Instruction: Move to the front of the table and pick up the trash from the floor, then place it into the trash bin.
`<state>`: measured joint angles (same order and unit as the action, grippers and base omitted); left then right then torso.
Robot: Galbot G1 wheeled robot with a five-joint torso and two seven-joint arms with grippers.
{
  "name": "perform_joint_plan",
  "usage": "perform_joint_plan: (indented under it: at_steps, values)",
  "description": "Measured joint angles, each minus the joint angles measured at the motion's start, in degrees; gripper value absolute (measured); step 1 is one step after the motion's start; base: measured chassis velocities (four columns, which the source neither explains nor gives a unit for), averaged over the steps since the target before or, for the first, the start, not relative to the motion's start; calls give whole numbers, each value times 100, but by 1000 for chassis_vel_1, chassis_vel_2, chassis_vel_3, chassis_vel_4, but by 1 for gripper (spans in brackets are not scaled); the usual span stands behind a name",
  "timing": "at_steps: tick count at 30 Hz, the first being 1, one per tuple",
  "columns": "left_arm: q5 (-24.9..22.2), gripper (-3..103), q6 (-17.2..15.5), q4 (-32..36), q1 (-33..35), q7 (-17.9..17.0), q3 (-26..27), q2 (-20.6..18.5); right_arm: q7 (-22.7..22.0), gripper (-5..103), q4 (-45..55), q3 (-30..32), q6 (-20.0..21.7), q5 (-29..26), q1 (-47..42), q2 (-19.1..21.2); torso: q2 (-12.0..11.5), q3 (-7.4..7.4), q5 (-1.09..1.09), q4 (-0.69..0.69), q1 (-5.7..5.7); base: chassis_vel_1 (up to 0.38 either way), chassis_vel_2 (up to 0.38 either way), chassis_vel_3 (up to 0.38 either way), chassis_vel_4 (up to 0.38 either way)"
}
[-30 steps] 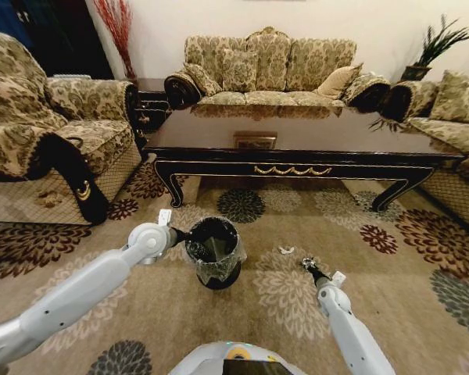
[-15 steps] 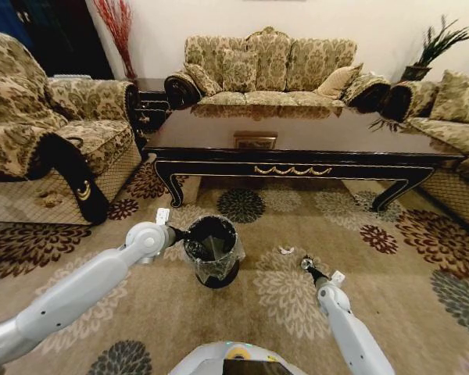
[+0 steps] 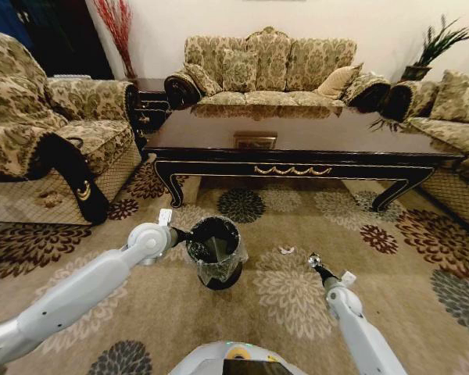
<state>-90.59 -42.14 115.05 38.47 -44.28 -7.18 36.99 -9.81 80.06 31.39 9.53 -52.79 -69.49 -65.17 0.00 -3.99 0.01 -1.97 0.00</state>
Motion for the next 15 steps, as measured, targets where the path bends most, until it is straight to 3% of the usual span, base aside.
perform_joint_plan:
  at_steps: [6, 15]
  values:
    - [45, 4, 0, -59, -299, -95, -530, 299, -28, 10, 1160, 307, 60, -82, -787, 312, 0, 0, 1, 1, 0, 0, 0, 0, 0]
    - [70, 4, 0, -174, -835, -215, -1296, 745, -39, 10, 2668, 668, 88, -14, -1637, 413, 0, 0, 1, 0, 0, 0, 0, 0, 0]
